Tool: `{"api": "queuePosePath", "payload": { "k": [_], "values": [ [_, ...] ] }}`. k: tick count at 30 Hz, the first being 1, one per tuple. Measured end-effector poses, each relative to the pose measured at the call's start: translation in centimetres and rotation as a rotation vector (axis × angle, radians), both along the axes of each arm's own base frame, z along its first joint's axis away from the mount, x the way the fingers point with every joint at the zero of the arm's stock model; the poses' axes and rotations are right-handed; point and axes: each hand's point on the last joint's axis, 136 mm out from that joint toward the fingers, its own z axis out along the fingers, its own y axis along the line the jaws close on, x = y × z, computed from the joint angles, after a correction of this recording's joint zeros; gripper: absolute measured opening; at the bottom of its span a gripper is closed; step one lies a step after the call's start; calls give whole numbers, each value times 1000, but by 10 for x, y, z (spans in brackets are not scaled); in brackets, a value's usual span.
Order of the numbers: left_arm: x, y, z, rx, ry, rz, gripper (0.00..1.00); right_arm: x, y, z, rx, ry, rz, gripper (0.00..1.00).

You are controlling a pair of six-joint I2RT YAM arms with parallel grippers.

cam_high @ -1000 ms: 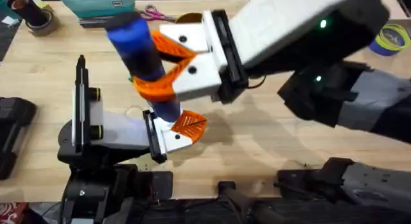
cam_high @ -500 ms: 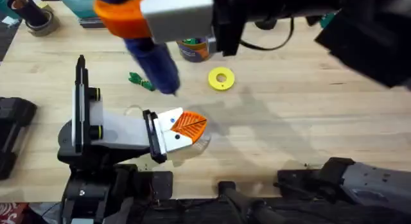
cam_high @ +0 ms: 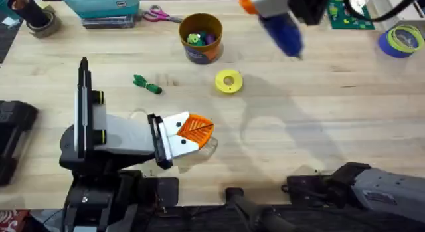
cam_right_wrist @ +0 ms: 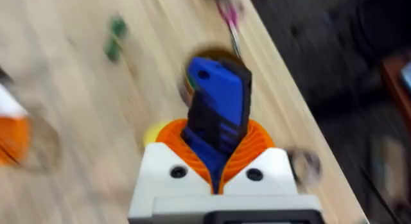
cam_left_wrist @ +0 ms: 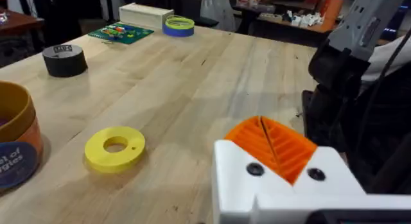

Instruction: Pick up the gripper from the table and insert it into the empty holder that is missing its gripper. Then pick up a screw, insert it into the mounting hole, and use the screwdriver to tighten it. Finally, clean up the table by picking up the vegetable and placing it into the bucket.

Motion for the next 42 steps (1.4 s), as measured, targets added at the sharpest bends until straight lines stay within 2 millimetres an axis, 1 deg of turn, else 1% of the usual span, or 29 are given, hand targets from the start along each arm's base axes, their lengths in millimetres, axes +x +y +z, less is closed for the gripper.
{"api": "queuePosePath", "payload": {
  "k": [4, 6, 8, 13, 14, 18, 21, 23, 28, 31, 34, 35, 36, 37, 40, 41, 42],
  "values": [
    [0, 0, 0, 0, 0, 0, 13, 15, -41, -39, -189, 72, -67, 24],
    [0, 0, 0, 0, 0, 0, 13, 22, -55, -60, -267, 125, -79, 24],
    [0, 0, 0, 0, 0, 0, 13, 31, -63, -81, -329, 171, -83, 24],
    [0, 0, 0, 0, -1, 1, 13, 54, -77, -123, -413, 263, -97, 24],
    [0, 0, 0, 0, -1, 2, 13, 66, -89, -148, -443, 329, -121, 24],
    [0, 0, 0, 0, -1, 2, 13, 80, -107, -185, -485, 415, -146, 24],
    [0, 0, 0, 0, -1, 2, 13, 88, -119, -212, -511, 439, -159, 24],
    [0, 0, 0, 0, -1, 2, 13, 87, -125, -230, -532, 445, -148, 24],
    [0, 0, 0, 0, -1, 2, 13, 71, -139, -271, -597, 468, -88, 24],
    [0, 0, 0, 0, -1, 3, 13, 58, -145, -290, -633, 489, -34, 24],
    [0, 0, 0, 0, -1, 3, 13, 48, -149, -300, -660, 506, 9, 27],
    [0, 0, 0, 0, -1, 2, 13, 46, -150, -301, -668, 510, 16, 73],
    [0, 0, 0, 0, -1, 3, 13, 45, -151, -302, -676, 510, 22, 242],
    [0, 0, 0, 0, -1, 3, 13, 45, -152, -302, -681, 506, 27, 376],
    [0, 0, 0, 0, -1, 3, 13, 51, -153, -298, -691, 476, 25, 839],
    [0, 0, 0, 0, -1, 3, 13, 52, -153, -297, -694, 470, 27, 956],
    [0, 0, 0, 0, -1, 3, 13, 52, -153, -297, -695, 469, 27, 985]
  ]
}}
